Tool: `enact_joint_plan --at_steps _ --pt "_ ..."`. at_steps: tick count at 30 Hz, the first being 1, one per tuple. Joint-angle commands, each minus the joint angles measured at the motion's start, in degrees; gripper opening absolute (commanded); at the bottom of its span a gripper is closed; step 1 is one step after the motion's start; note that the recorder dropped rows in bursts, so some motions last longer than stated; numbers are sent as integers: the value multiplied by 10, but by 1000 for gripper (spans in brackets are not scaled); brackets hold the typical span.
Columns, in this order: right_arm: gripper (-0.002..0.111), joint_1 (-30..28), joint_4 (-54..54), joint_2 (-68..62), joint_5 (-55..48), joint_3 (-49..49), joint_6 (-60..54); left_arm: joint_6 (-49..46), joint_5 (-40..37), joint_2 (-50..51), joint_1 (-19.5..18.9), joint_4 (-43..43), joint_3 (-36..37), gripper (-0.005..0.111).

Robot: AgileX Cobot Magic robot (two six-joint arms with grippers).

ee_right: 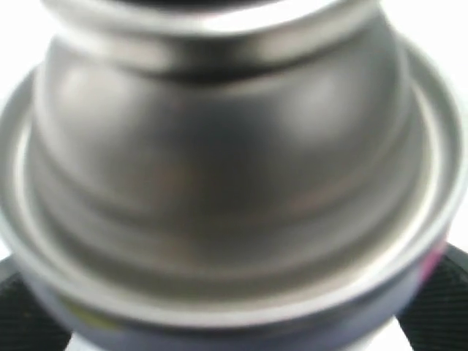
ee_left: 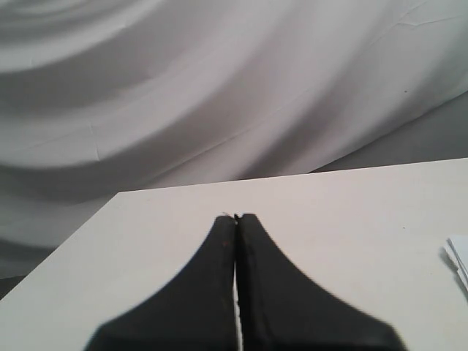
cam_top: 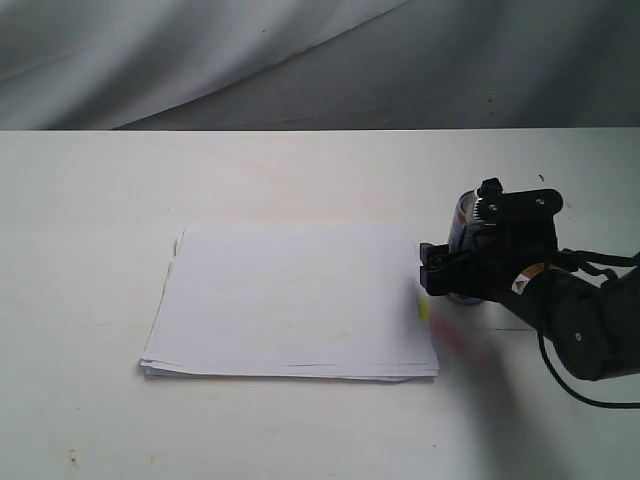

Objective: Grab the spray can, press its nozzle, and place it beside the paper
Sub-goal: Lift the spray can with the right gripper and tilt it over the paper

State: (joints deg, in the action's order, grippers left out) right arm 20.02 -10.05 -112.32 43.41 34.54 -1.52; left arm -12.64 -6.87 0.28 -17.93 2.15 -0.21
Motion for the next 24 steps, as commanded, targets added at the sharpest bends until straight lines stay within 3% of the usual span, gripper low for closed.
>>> enact_joint_plan --at_steps 1,7,13,16,24 --pt "80 -2 -9 -1 7 2 -27 2 6 -3 -1 3 2 0" --pt "66 -2 -19 -1 5 2 -45 2 6 -3 -1 3 2 0" --pt "26 -2 -25 -1 -8 2 -45 2 6 -3 -1 3 2 0" --pt "14 -2 -25 -1 -14 2 -45 2 6 -3 -1 3 2 0" --pt "0 -2 -39 47 -65 2 -45 2 6 -3 -1 3 2 0"
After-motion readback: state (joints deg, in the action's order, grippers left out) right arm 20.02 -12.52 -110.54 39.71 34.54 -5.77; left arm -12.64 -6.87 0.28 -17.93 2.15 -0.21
